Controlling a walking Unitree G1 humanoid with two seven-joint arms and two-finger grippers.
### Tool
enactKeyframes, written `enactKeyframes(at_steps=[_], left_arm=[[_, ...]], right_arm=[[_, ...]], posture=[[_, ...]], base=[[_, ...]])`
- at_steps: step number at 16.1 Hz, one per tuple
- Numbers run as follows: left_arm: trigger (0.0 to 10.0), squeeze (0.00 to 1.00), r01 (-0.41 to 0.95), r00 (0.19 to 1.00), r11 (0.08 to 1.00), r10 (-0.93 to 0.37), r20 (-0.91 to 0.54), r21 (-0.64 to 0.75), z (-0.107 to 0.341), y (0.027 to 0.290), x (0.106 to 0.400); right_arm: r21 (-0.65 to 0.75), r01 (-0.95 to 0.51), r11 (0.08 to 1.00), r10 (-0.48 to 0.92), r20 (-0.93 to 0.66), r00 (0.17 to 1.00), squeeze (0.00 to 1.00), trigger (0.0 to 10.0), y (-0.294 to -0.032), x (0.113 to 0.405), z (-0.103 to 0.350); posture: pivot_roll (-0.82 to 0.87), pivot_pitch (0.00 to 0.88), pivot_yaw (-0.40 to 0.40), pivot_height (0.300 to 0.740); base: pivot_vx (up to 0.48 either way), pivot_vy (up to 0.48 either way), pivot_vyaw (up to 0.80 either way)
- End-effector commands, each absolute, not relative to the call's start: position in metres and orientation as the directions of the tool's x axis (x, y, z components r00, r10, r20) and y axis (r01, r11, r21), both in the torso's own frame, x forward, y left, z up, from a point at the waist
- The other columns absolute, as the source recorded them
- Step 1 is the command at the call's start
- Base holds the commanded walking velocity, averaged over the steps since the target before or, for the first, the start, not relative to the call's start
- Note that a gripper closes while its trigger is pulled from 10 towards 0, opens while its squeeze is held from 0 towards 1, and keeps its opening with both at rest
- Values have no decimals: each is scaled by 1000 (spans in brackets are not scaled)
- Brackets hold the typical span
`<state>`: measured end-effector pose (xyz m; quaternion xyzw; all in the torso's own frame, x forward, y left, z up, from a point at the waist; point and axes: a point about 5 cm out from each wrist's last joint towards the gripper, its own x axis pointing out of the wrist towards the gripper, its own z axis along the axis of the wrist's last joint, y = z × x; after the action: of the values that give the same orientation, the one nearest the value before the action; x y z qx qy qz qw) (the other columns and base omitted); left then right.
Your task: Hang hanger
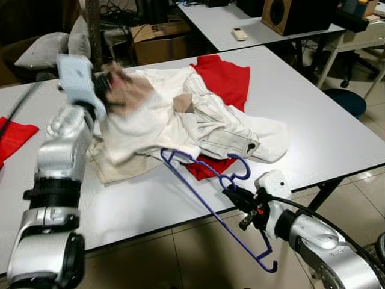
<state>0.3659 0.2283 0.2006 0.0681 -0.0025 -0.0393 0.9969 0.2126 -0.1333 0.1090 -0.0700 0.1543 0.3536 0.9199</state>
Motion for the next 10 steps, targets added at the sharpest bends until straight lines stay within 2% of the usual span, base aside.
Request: enactKeyframes(at_steps=[1, 2, 3, 7, 8, 10], left_arm=[[10000, 1000, 35, 997, 985, -23, -71, 169, 187, 241, 364], [10000, 1000, 8, 996, 988, 7, -93, 157, 183, 247, 363], [10000, 1000, -104, 970, 986, 129, -206, 127, 166, 270, 360], [10000, 1000, -362, 873, 930, 362, -328, 64, 147, 318, 347], [10000, 1000, -389, 860, 920, 377, -345, 36, 145, 323, 345], [10000, 1000, -298, 914, 955, 291, -282, 20, 158, 321, 349]], right_arm=[[-21, -646, 763, 589, -389, 708, 0, 10000, -136, 214, 100], [-21, -645, 764, 590, -382, 711, 0, 10000, -135, 214, 101], [-13, -647, 762, 603, -352, 716, 0, 10000, -133, 216, 105], [-11, -649, 761, 608, -338, 718, 0, 10000, -130, 217, 108], [-10, -650, 760, 610, -336, 718, 0, 10000, -129, 217, 108], [-9, -651, 759, 611, -334, 718, 0, 10000, -129, 216, 108]], posture=[[55, 0, 92, 740], [56, 0, 91, 740], [57, 0, 91, 740], [60, 0, 91, 740], [59, 0, 92, 740], [58, 0, 94, 740]], base=[[0, 0, 0], [0, 0, 0], [0, 0, 0], [0, 0, 0], [0, 0, 0], [0, 0, 0]])
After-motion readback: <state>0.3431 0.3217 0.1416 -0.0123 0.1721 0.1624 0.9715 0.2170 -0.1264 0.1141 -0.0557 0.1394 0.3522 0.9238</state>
